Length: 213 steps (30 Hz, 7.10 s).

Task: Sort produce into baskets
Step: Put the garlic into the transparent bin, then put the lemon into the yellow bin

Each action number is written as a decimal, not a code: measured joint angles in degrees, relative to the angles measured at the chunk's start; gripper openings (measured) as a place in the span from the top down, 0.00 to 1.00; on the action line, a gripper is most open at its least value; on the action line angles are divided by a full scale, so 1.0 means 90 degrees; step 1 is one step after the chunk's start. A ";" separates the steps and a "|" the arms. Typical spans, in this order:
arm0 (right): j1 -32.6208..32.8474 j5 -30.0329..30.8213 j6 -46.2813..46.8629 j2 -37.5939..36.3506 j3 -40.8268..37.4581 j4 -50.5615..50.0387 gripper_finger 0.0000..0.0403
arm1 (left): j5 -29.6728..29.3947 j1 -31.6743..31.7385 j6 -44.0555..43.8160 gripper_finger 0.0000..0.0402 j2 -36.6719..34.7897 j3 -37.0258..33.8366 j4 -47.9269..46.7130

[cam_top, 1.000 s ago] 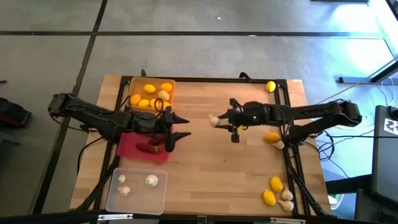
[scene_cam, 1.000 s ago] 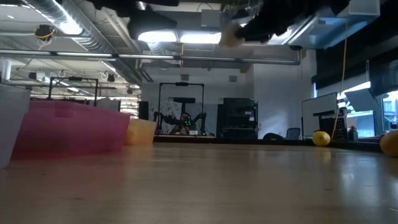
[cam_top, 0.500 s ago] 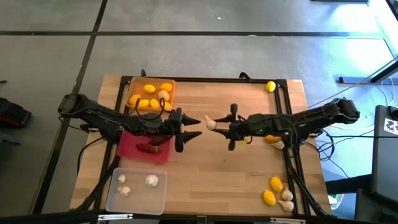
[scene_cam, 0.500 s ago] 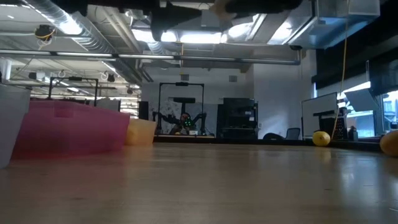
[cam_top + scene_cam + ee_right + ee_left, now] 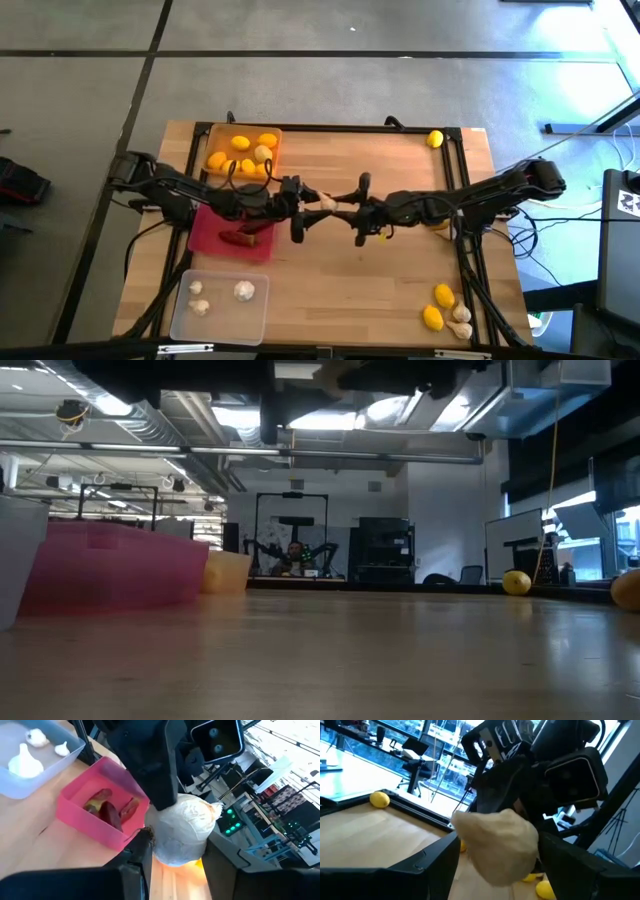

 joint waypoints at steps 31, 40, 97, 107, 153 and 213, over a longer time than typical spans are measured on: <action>0.0015 0.0061 0.2179 -0.0699 0.0011 -0.1515 0.34 | 0.0024 -0.0254 0.1547 0.57 -0.0619 0.0000 -0.1231; 0.0007 -0.0063 0.3544 -0.0942 0.0010 -0.3436 0.36 | 0.0021 -0.0878 0.1388 0.57 -0.1789 0.0003 -0.3824; -0.0012 0.0013 0.3840 -0.0935 0.0000 -0.3805 0.36 | -0.0528 -0.5719 -0.6097 0.54 -0.0420 0.0527 -0.9587; -0.0015 0.0195 0.3844 -0.0935 0.0000 -0.3762 0.36 | -0.0384 -0.5711 -0.6385 0.54 -0.0496 0.0527 -1.0120; -0.0009 0.0209 0.3868 -0.0935 0.0000 -0.3660 0.36 | -0.0154 -0.4816 -0.4685 0.23 -0.1603 0.1110 -1.0125; -0.1178 -0.2157 0.6522 -0.0513 -0.0614 -1.0633 0.42 | -0.1305 -0.4467 -0.1206 0.23 -0.2001 0.1270 -0.8514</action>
